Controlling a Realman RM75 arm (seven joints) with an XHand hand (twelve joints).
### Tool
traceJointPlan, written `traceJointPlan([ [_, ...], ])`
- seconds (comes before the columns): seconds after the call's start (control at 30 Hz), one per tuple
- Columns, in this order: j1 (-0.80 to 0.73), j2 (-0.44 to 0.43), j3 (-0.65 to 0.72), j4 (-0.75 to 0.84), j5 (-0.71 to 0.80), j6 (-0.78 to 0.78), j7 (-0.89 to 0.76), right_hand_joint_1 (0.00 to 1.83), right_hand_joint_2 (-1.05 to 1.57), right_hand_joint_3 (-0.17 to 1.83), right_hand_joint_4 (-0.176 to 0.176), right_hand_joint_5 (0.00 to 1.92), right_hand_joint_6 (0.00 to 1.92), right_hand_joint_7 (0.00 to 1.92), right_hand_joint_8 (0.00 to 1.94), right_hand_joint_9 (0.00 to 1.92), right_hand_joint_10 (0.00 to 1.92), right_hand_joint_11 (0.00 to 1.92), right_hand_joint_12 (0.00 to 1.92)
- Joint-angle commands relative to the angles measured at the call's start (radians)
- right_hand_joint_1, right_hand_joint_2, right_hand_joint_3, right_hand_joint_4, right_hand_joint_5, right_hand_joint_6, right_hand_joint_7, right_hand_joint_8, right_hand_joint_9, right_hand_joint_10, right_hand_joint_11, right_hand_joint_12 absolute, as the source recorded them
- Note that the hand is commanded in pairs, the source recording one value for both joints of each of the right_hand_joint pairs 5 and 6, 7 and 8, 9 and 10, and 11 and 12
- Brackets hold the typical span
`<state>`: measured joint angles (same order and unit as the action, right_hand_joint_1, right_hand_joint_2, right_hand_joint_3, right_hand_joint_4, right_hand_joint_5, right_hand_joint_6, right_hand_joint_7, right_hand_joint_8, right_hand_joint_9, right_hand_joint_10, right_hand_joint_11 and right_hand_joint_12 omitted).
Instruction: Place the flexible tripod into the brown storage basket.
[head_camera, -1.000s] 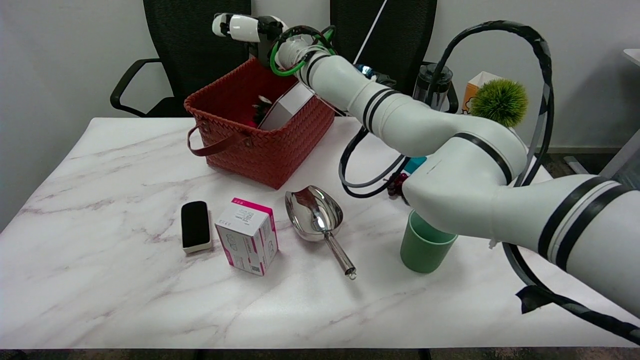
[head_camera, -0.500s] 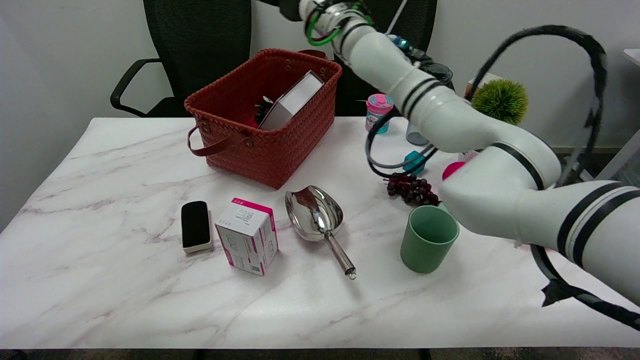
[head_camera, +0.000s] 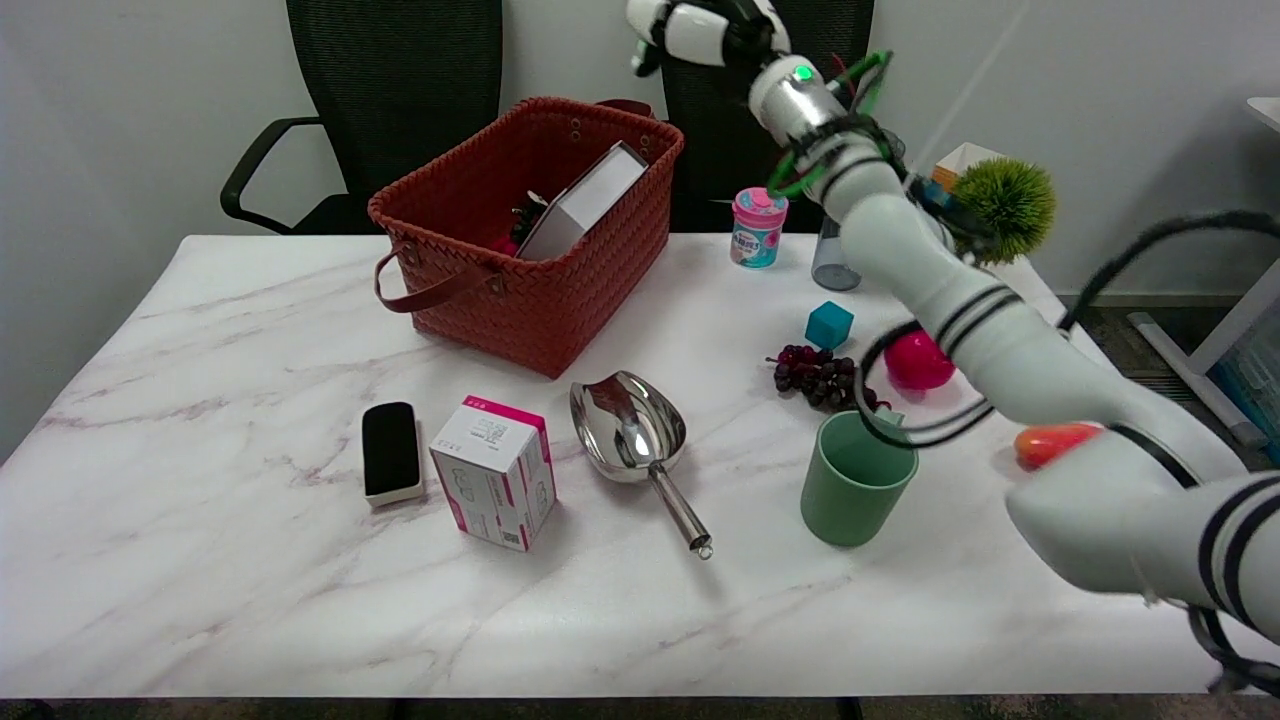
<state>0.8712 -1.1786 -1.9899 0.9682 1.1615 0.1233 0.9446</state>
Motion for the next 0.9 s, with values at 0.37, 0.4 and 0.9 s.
traceJointPlan([
  [0.37, -0.642, 0.264, 0.323, 0.593, -0.23, 0.162, -0.071, 1.25, 0.63, 0.75, 0.0, 0.73, 0.73, 1.17, 1.17, 1.16, 1.16, 1.11, 1.11],
  [0.4, -0.661, 0.263, 0.343, 0.604, -0.242, 0.164, -0.072, 1.25, 0.62, 0.75, 0.0, 0.73, 0.73, 1.16, 1.16, 1.16, 1.16, 1.1, 1.1],
  [0.9, -0.934, 0.234, 0.373, 0.692, -0.379, 0.366, -0.072, 1.24, 0.59, 0.77, 0.0, 0.71, 0.71, 1.14, 1.14, 1.14, 1.14, 1.1, 1.1],
])
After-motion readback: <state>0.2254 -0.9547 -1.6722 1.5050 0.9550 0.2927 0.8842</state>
